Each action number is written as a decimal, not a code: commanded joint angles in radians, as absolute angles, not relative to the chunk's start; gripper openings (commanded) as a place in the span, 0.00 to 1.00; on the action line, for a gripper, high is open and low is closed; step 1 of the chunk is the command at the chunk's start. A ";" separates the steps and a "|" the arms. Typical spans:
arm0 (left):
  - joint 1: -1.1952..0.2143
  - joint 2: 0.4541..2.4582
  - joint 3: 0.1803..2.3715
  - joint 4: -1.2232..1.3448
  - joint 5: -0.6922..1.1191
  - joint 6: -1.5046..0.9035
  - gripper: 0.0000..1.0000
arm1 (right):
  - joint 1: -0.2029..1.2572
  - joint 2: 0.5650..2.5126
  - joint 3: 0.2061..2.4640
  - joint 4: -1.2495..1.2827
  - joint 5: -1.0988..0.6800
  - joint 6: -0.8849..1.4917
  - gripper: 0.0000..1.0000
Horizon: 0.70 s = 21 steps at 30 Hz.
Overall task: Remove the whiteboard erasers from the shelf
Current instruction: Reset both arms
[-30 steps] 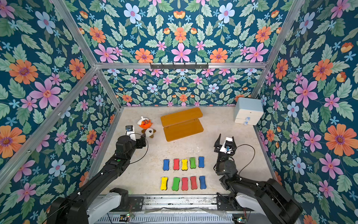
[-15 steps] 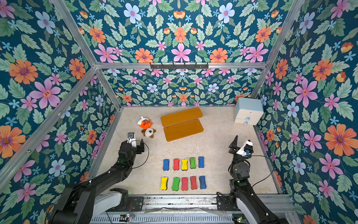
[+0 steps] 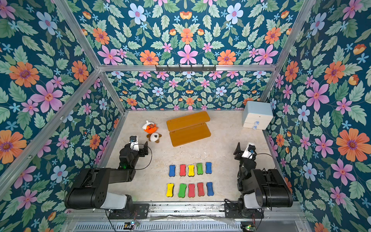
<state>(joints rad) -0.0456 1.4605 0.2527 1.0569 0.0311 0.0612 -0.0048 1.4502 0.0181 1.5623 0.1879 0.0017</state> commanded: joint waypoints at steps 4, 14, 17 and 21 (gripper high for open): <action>0.002 1.596 0.282 1.218 0.066 0.025 0.94 | -0.091 1.456 0.104 1.412 0.001 0.103 0.76; 0.011 1.597 0.310 1.159 0.006 -0.011 0.99 | -0.086 1.444 0.128 1.341 0.017 0.092 0.98; 0.012 1.597 0.311 1.158 0.005 -0.011 0.99 | -0.079 1.447 0.123 1.356 0.023 0.087 0.99; 0.012 1.598 0.311 1.158 0.006 -0.011 0.99 | -0.079 1.446 0.123 1.357 0.014 0.083 0.99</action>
